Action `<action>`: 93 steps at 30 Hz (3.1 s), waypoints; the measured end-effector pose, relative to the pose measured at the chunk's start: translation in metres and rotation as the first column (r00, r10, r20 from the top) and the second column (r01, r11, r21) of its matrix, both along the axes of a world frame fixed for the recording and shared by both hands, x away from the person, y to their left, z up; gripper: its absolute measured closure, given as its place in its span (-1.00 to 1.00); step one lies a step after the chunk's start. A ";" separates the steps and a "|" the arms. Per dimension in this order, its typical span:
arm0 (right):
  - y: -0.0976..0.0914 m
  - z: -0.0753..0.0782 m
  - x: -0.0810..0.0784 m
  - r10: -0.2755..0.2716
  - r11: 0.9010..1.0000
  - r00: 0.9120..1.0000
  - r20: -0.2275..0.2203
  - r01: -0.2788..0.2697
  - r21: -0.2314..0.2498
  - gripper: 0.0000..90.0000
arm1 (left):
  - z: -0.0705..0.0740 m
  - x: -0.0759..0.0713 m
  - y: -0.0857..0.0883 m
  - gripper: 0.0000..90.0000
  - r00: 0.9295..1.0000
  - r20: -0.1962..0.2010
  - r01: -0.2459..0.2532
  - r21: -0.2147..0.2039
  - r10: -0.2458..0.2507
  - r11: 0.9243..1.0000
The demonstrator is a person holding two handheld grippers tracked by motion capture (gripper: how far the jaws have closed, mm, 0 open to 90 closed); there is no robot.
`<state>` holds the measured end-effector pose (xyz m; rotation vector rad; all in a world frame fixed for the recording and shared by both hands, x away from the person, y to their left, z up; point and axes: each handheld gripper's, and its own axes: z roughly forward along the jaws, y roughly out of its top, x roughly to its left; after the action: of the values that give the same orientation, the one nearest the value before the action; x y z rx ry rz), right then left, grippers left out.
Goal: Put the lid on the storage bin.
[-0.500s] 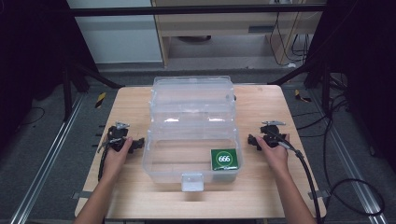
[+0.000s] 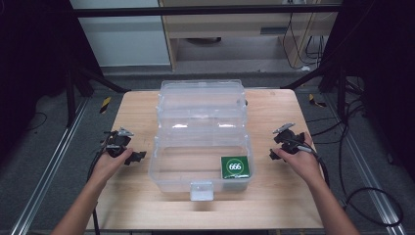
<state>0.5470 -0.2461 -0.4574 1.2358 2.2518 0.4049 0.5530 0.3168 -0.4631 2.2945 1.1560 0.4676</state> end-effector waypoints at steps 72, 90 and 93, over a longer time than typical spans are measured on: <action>0.181 0.150 0.042 0.711 0.636 0.683 -0.165 -0.726 -0.262 0.70 | 0.073 -0.099 -0.145 0.08 0.687 -0.194 0.725 0.234 -0.700 0.647; 0.184 0.150 0.043 0.715 0.621 0.675 -0.184 -0.733 -0.278 0.73 | 0.070 -0.097 -0.152 0.77 0.661 -0.253 0.750 0.253 -0.706 0.611; 0.184 0.150 0.042 0.716 0.620 0.674 -0.182 -0.733 -0.279 0.74 | 0.070 -0.097 -0.152 0.84 0.662 -0.260 0.749 0.254 -0.702 0.612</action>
<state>0.5895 -0.0624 -0.3074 0.0974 2.6549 0.2509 0.4564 0.1644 -0.3932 2.8744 0.0774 0.1896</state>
